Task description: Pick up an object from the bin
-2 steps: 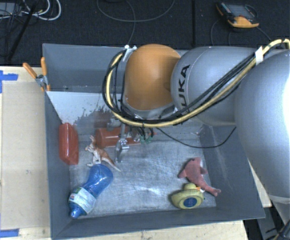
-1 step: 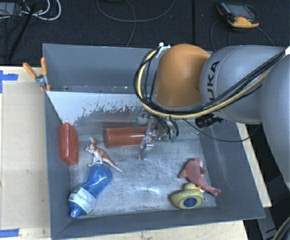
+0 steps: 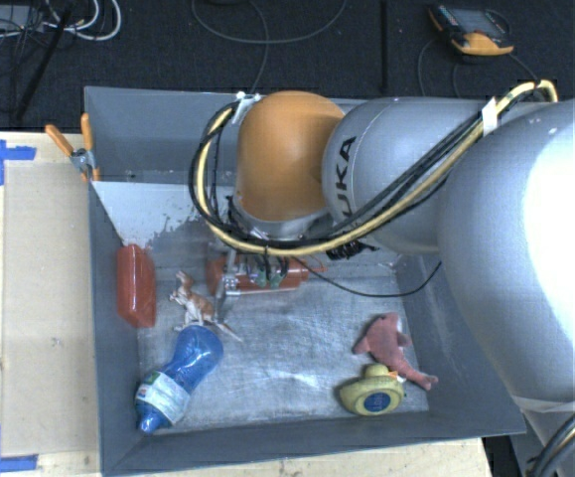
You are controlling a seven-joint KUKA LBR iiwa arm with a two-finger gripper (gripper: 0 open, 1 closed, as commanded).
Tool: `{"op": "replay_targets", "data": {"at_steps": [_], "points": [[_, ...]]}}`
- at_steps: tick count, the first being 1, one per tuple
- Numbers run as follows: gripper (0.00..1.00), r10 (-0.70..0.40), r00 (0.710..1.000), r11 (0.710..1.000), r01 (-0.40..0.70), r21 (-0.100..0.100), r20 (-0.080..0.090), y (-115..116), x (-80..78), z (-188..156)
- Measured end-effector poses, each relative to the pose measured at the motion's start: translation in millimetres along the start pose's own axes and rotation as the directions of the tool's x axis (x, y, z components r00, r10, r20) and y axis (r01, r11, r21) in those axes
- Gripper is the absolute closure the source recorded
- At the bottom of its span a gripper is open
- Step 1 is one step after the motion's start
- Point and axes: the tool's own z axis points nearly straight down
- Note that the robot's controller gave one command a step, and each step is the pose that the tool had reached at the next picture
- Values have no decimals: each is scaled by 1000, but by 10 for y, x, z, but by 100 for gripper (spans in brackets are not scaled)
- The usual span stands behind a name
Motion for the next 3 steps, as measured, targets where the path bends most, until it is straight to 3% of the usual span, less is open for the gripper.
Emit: {"op": "replay_targets", "data": {"at_steps": [1, 2, 3], "points": [[0, -76, 997, 997, 76, 3, 4, -595, -107, 601], [100, 120, 993, 993, -120, 1, 14, -203, 0, 652], [100, 120, 993, 993, -120, 0, 14, -204, -1, 652]]}}
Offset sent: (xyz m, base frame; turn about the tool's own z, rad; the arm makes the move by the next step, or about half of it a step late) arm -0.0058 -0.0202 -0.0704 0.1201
